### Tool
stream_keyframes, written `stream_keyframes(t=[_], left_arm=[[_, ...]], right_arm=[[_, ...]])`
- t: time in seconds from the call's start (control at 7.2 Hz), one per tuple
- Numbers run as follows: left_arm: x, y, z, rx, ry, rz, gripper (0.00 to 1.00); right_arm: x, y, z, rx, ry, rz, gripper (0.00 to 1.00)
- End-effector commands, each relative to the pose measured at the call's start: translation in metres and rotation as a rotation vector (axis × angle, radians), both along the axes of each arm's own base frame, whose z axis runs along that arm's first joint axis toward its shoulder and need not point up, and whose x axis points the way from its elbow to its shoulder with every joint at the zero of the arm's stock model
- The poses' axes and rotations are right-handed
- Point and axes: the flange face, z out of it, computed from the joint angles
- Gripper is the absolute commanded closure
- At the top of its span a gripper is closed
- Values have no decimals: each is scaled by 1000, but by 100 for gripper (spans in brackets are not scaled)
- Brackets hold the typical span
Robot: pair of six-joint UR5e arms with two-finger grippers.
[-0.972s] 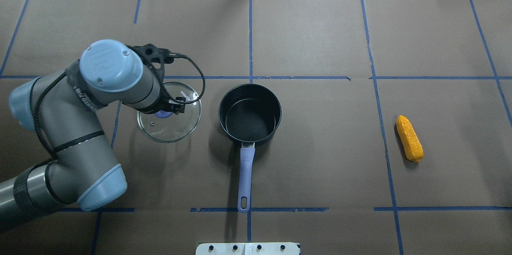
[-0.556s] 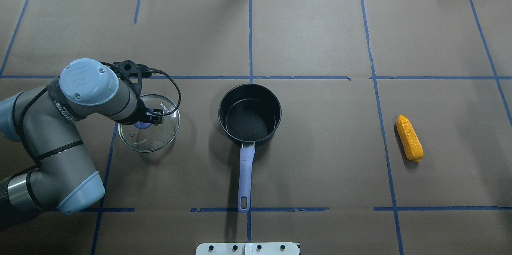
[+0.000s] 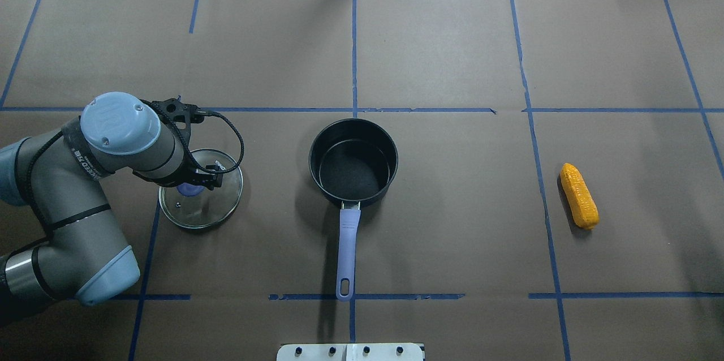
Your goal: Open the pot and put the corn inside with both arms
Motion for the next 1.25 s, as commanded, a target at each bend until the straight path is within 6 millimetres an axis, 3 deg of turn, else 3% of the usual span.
stream_keyframes(t=[0.0,0.14,0.42,0.56,0.69,0.83,1.11], left_arm=[[-21,-7,-14,14,30,-24,1],[-50,-19,-19,-13,61,-46,1],[-134,-13,14,1,64,6,1],[-147,-7,21,-1,62,16,0],[-149,-7,20,1,63,13,0],[-149,-7,20,3,63,12,0],[-149,-7,21,-1,61,11,0]], right_arm=[[-56,-1,-26,-55,-23,91,0],[-93,5,-37,-81,-13,133,0],[-152,3,-72,-80,-19,170,0],[-185,-3,-91,-87,-13,203,0],[-222,7,-95,-68,26,214,0],[-242,11,-103,-43,29,204,1],[-271,23,-97,-9,62,176,2]])
